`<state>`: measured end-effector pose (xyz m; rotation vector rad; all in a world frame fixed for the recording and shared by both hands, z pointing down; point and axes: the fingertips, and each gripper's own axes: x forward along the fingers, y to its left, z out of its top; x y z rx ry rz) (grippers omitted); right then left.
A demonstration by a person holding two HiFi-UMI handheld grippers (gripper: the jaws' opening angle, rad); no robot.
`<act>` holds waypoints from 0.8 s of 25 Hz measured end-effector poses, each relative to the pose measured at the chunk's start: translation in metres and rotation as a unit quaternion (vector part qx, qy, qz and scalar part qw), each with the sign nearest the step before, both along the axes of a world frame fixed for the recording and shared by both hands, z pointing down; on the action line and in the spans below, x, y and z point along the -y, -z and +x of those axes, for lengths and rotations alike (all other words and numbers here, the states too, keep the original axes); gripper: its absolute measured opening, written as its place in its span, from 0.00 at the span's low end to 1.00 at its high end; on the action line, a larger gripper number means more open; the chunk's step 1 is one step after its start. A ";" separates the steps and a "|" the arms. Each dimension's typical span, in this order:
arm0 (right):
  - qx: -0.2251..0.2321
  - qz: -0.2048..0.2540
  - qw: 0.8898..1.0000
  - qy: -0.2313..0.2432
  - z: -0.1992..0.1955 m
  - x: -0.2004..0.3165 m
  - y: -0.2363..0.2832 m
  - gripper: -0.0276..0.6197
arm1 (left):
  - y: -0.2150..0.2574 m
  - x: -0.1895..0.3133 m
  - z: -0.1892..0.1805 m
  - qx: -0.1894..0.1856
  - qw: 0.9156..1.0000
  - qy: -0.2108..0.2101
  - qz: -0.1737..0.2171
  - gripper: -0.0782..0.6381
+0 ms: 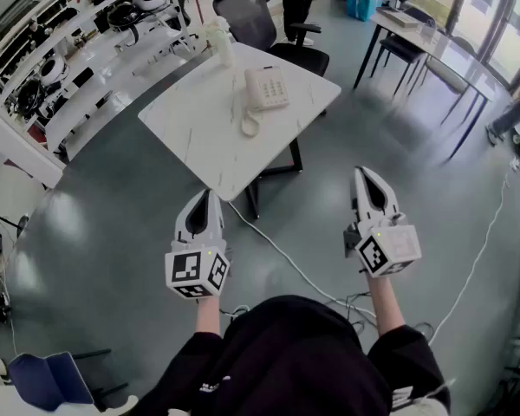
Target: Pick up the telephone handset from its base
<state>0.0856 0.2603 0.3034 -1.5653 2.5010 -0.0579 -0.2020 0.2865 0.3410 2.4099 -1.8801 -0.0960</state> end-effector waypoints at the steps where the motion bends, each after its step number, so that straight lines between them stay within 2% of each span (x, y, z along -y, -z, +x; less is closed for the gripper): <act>1: 0.000 0.000 1.000 0.000 0.001 0.000 -0.002 0.03 | -0.002 0.000 0.001 0.000 1.000 0.000 -0.001 0.11; 20: 0.013 -0.012 1.000 0.018 0.022 0.015 -0.017 0.03 | -0.012 0.004 0.030 0.006 1.000 0.007 -0.012 0.11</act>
